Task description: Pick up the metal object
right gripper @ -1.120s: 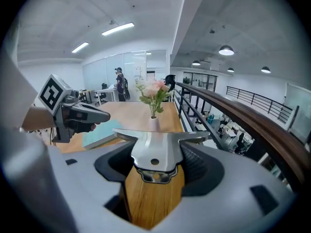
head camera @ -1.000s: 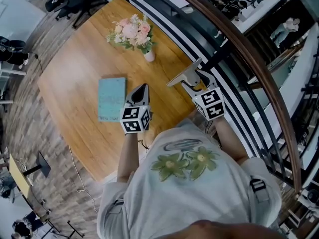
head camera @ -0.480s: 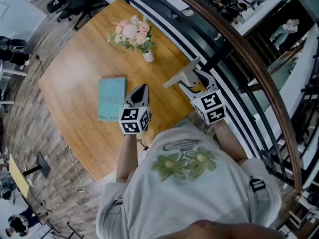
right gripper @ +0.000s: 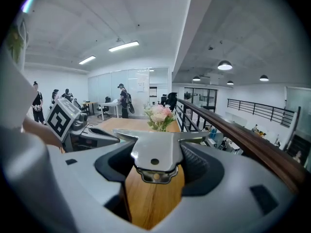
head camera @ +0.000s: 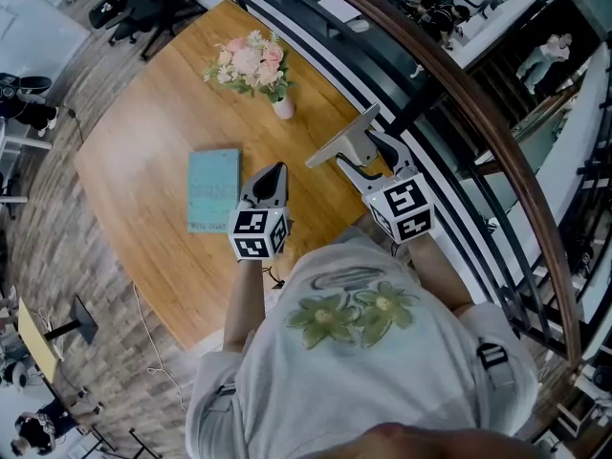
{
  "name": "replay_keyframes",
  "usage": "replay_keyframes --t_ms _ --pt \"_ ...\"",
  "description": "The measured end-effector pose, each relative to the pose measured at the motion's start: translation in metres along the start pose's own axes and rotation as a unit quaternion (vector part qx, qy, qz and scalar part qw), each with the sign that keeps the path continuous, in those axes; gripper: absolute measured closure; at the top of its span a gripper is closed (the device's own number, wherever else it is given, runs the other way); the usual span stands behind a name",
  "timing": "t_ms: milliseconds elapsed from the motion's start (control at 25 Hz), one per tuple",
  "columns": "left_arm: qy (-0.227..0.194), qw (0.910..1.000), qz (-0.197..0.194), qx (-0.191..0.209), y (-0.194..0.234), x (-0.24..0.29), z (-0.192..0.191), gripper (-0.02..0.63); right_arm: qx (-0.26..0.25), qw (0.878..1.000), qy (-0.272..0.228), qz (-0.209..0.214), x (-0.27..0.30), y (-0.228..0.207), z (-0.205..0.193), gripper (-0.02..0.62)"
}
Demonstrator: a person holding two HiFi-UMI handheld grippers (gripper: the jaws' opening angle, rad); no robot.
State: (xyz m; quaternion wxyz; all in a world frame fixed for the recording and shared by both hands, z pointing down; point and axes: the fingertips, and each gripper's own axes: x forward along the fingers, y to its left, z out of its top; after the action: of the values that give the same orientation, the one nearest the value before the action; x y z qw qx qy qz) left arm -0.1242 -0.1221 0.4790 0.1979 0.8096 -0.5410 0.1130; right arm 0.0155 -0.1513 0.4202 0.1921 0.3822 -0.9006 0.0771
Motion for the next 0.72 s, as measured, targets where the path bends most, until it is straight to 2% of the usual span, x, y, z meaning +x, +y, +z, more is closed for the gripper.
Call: replay_keyframes --t_ms 720 --pt "-0.010 0.9998 -0.011 0.009 -0.011 -0.002 0.004 0.592 -0.014 1.000 -0.025 0.006 -0.001 0.009 0.012 0.303"
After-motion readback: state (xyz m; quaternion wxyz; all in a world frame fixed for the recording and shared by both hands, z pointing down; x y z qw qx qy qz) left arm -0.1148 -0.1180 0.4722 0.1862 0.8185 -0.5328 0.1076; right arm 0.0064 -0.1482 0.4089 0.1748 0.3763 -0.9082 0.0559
